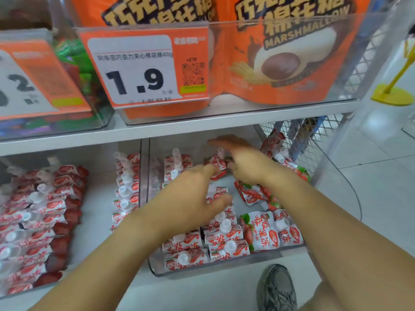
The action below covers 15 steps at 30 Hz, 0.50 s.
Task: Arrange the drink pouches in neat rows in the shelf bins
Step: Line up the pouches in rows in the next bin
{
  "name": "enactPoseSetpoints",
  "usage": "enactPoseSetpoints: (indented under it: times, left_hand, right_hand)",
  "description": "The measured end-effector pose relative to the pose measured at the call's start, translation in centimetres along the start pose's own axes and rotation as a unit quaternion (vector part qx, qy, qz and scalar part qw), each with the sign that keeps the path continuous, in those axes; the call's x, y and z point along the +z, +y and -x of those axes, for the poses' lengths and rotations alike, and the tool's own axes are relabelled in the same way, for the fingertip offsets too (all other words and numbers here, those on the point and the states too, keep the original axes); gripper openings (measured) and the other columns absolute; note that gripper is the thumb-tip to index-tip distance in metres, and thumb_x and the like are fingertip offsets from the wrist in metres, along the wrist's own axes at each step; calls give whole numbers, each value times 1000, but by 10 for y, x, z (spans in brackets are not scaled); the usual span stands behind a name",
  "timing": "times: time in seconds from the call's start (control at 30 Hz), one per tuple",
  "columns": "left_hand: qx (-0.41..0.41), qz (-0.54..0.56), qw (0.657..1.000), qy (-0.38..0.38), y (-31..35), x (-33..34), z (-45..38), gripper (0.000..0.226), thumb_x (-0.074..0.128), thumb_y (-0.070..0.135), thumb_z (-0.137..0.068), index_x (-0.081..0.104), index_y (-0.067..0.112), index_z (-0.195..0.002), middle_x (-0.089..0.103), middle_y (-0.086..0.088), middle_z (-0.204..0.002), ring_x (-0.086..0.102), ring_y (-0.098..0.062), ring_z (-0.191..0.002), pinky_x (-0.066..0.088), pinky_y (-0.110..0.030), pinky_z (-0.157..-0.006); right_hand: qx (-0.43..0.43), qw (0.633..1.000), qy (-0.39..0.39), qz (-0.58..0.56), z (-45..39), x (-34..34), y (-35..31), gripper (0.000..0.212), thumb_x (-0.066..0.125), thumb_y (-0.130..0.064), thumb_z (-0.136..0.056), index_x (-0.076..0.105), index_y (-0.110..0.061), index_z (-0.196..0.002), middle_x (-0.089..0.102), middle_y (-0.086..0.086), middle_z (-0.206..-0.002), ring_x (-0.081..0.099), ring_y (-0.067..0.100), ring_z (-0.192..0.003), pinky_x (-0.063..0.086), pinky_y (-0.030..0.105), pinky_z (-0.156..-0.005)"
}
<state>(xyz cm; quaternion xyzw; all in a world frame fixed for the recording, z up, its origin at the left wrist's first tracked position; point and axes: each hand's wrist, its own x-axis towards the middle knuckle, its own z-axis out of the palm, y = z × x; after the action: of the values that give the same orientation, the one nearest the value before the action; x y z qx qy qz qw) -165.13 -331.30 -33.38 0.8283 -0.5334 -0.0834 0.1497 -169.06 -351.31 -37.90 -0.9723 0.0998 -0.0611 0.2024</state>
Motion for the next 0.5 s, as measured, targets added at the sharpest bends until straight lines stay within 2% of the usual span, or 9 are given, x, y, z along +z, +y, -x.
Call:
enactPoseSetpoints:
  times: [0.07,0.13,0.2,0.3,0.37,0.43,0.5]
  left_hand:
    - [-10,4,998,-69,1,7,-2,64,54,58,-88,36,28,-141,52,1,-130,51,-13,-114,41,-23,-92]
    - [-14,26,997,-70,-2,10,0,68,54,60,-87,31,33,-145,52,4,-130,52,-10,-113,41,-20,-89]
    - [-14,44,997,-64,-5,11,3,68,53,62,-85,34,33,-144,52,7,-131,51,-6,-112,39,-16,-89]
    - [-11,56,997,-61,-7,12,9,62,52,61,-87,39,31,-140,51,10,-132,50,-4,-114,37,-14,-90]
    - [-3,56,997,-57,-6,13,12,59,49,58,-90,37,32,-141,48,10,-135,48,-5,-118,33,-11,-89]
    - [3,49,997,-54,-5,15,15,59,46,58,-91,36,30,-142,47,9,-138,46,-5,-121,31,-10,-91]
    - [1,49,997,-54,-6,16,16,62,44,59,-91,33,29,-145,45,9,-142,44,-5,-125,30,-11,-94]
  right_hand:
    - [6,997,-57,53,-8,9,-1,61,68,-7,-85,53,-30,-140,48,4,-137,49,25,-124,40,30,-100]
    - [7,992,-60,115,-13,9,-4,45,74,-30,-85,62,-31,-128,50,4,-128,47,26,-121,39,34,-95]
    - [-3,991,-51,122,-15,5,-9,40,71,-46,-85,67,-27,-119,53,5,-118,45,27,-116,34,35,-90]
    - [-32,999,17,32,-16,6,-11,37,62,-44,-93,71,-9,-103,57,12,-102,49,32,-107,31,32,-82]
    - [-31,998,53,-8,-17,10,-11,35,60,-36,-97,69,-2,-96,50,7,-89,54,34,-98,27,27,-74]
    - [-16,999,33,-32,-17,11,-12,33,58,-35,-98,66,-3,-95,45,1,-86,55,30,-91,27,26,-71]
    - [-3,998,-18,-58,-15,6,-13,31,63,-40,-94,61,-10,-90,51,-1,-83,56,24,-83,34,30,-69]
